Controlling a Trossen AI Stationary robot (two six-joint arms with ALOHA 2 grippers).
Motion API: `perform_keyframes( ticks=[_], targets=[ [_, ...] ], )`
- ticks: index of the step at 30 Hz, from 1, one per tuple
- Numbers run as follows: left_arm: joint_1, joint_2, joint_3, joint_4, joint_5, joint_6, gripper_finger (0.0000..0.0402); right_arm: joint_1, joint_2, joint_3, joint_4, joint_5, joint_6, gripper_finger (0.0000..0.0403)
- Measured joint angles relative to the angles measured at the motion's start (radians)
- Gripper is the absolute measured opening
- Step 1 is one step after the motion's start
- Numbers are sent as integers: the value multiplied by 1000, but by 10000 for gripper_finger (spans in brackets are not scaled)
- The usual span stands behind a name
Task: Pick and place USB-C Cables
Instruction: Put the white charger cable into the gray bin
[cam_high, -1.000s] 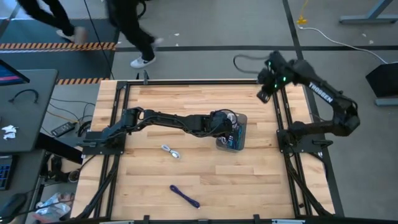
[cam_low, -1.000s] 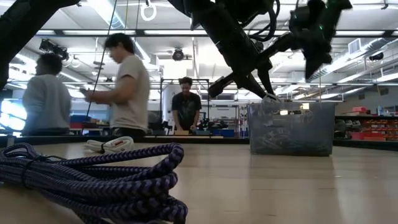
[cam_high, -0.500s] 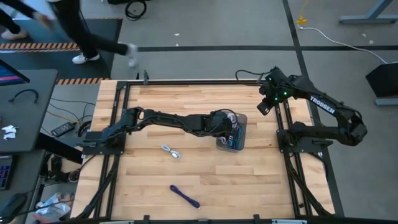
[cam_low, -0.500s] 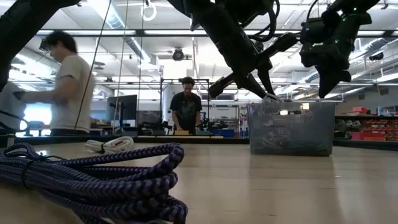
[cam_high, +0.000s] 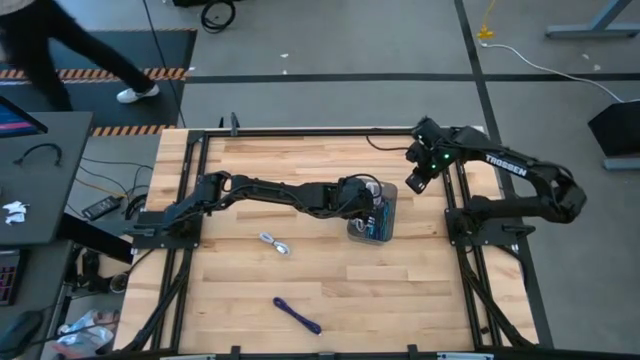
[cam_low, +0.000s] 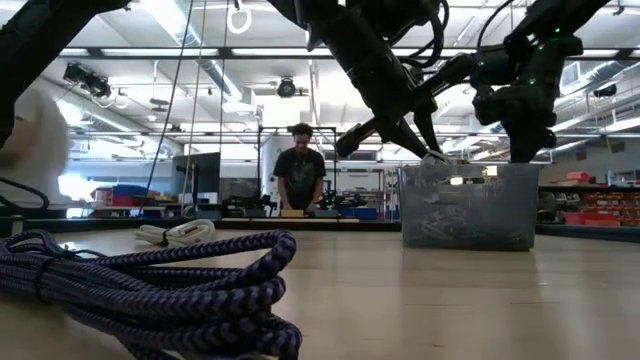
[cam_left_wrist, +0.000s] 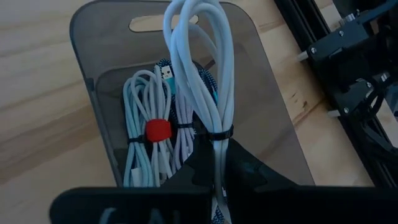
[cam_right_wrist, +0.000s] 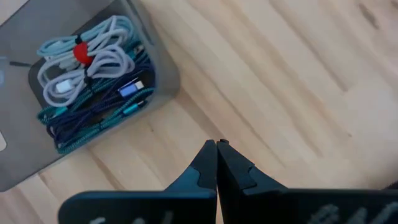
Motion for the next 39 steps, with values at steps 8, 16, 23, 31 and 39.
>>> perform_keyframes(
  ticks=[8, 16, 23, 31, 39],
  targets=[
    [0, 0, 0, 0, 0, 2, 18, 104, 86, -1, 22, 3, 28, 0],
    [0, 0, 0, 0, -1, 11, 18, 202, 170, -1, 141, -1, 101, 0],
    [0, 0, 0, 1, 0, 12, 18, 259, 204, -1, 210, -28, 134, 0],
    [0, 0, 0, 1, 0, 9, 18, 273, 203, -1, 267, -46, 176, 0],
    [-10, -4, 0, -11, 1, -39, 18, 235, 183, 11, 238, -21, 126, 0]
  ],
)
